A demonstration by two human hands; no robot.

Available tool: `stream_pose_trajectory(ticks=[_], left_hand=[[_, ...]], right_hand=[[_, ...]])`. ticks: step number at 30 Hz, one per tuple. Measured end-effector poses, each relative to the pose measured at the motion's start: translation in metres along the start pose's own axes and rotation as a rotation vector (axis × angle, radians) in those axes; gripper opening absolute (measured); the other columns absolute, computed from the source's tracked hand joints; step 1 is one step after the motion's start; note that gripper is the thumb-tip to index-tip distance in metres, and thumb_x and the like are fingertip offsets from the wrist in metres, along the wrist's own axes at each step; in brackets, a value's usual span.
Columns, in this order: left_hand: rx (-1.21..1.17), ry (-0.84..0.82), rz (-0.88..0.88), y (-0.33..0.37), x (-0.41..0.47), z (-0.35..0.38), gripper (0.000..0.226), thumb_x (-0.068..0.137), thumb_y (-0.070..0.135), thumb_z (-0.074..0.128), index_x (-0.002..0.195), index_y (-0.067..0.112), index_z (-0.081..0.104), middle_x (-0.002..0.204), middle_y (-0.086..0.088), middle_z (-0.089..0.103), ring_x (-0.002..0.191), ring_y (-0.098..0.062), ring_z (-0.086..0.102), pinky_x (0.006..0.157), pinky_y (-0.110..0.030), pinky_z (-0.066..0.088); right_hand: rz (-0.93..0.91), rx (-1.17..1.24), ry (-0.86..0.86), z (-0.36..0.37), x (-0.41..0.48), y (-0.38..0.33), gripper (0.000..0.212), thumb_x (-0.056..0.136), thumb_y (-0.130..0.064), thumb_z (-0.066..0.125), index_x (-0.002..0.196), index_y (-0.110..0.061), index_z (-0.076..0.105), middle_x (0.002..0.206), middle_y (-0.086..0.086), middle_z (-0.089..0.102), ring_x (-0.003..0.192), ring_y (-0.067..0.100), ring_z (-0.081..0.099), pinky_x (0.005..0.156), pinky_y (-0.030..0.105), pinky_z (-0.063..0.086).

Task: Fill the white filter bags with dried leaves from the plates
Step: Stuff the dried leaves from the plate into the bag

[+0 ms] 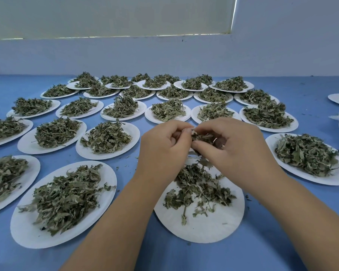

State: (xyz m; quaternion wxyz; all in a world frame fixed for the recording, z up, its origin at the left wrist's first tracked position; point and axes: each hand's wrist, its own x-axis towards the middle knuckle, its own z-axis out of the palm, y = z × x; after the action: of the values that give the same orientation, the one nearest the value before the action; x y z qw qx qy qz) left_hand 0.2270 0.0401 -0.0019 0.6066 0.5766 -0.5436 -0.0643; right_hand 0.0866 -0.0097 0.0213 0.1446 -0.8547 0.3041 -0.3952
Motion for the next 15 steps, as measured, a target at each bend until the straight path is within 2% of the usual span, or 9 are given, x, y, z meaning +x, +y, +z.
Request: stream_pose_trajectory(ticks=[3, 5, 8, 10, 12, 15], left_hand=[[0.005, 0.006, -0.004, 0.0007, -0.0004, 0.0, 0.012, 0.089, 0.009, 0.064, 0.088, 0.016, 0.074, 0.06, -0.006, 0.062, 0.047, -0.005, 0.044, 0.047, -0.016, 0.036], [0.002, 0.003, -0.008, 0.001, -0.0006, 0.0004, 0.012, 0.089, 0.009, 0.064, 0.088, 0.016, 0.074, 0.06, -0.004, 0.062, 0.048, -0.006, 0.046, 0.047, -0.017, 0.037], [-0.005, 0.013, -0.019, 0.0007, -0.0004, 0.0008, 0.014, 0.089, 0.009, 0.064, 0.087, 0.019, 0.074, 0.061, -0.003, 0.065, 0.051, -0.019, 0.054, 0.048, -0.027, 0.044], [-0.004, 0.027, -0.026, 0.001, -0.0004, 0.0004, 0.015, 0.089, 0.01, 0.064, 0.086, 0.022, 0.074, 0.063, -0.004, 0.065, 0.053, -0.023, 0.055, 0.049, -0.03, 0.046], [-0.005, 0.029, -0.021, 0.002, -0.0003, -0.0001, 0.019, 0.089, 0.01, 0.064, 0.084, 0.027, 0.072, 0.062, -0.004, 0.065, 0.049, -0.018, 0.052, 0.049, -0.031, 0.045], [-0.004, 0.006, -0.006, 0.0042, -0.0006, -0.0003, 0.028, 0.089, 0.009, 0.064, 0.08, 0.035, 0.068, 0.063, -0.003, 0.061, 0.046, -0.006, 0.043, 0.044, -0.019, 0.036]], right_hand=[[0.02, 0.031, 0.053, -0.0007, -0.0007, -0.0002, 0.012, 0.08, -0.026, 0.075, 0.087, -0.027, 0.065, 0.076, -0.016, 0.061, 0.071, 0.003, 0.057, 0.063, 0.018, 0.046], [0.004, -0.015, 0.056, 0.0011, 0.0001, -0.0011, 0.013, 0.078, -0.024, 0.077, 0.082, -0.025, 0.064, 0.078, -0.013, 0.059, 0.071, 0.0, 0.054, 0.063, 0.012, 0.042], [-0.003, -0.011, -0.005, 0.0018, 0.0012, -0.0015, 0.009, 0.077, -0.026, 0.077, 0.08, -0.026, 0.069, 0.085, -0.011, 0.058, 0.079, -0.003, 0.051, 0.068, 0.005, 0.035], [-0.003, 0.048, -0.04, -0.0008, 0.0012, -0.0004, 0.007, 0.078, -0.026, 0.076, 0.084, -0.026, 0.072, 0.087, -0.011, 0.06, 0.08, -0.001, 0.054, 0.071, 0.008, 0.04], [-0.005, 0.103, -0.036, -0.0041, 0.0013, 0.0005, 0.013, 0.081, -0.02, 0.075, 0.092, -0.025, 0.074, 0.089, -0.008, 0.063, 0.08, 0.002, 0.059, 0.073, 0.013, 0.047], [0.014, 0.101, -0.007, -0.0039, 0.0022, 0.0, 0.02, 0.082, -0.015, 0.073, 0.098, -0.027, 0.073, 0.087, -0.011, 0.065, 0.08, 0.002, 0.06, 0.073, 0.016, 0.05]])
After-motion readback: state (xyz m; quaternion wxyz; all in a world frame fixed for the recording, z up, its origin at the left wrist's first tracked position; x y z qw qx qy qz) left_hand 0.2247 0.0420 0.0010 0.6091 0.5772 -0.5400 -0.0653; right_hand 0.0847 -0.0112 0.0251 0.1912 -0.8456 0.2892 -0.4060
